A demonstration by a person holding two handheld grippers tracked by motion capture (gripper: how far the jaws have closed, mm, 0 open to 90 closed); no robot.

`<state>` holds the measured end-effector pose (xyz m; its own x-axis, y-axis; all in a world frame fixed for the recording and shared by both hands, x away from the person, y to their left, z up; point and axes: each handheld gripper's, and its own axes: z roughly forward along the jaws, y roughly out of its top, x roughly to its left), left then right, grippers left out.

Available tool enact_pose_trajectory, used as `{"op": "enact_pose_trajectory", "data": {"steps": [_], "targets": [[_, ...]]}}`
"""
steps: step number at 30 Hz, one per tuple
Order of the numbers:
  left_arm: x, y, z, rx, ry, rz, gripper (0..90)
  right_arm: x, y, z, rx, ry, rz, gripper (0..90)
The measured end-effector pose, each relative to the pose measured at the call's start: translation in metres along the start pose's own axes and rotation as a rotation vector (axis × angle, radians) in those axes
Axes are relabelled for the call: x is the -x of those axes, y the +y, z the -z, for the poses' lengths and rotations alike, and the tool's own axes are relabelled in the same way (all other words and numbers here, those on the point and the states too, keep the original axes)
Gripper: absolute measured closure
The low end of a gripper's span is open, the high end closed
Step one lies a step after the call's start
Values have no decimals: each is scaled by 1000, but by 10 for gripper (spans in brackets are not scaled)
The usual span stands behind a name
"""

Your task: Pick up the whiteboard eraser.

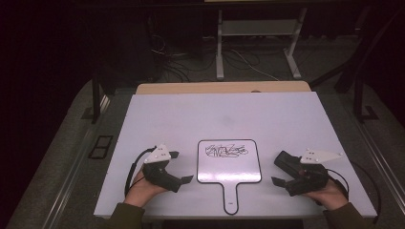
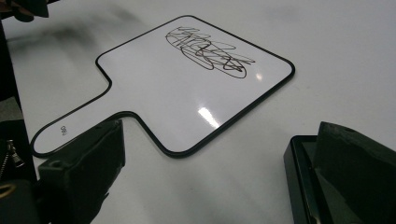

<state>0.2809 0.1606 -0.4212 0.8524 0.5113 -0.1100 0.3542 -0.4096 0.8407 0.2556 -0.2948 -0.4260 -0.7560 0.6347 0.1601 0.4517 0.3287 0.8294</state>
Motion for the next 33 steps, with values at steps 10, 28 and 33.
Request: {"op": "enact_pose_trajectory", "data": {"steps": [10, 28, 33], "targets": [[1, -1, -1, -5, -7, 4, 0, 6, 2, 5, 31, 26, -23, 13], [1, -2, -1, -9, -1, 5, 0, 9, 15, 16, 1, -11, 3, 14], [1, -2, -1, -8, -1, 6, 0, 13, 17, 18, -19, -38, 13, 14]]}}
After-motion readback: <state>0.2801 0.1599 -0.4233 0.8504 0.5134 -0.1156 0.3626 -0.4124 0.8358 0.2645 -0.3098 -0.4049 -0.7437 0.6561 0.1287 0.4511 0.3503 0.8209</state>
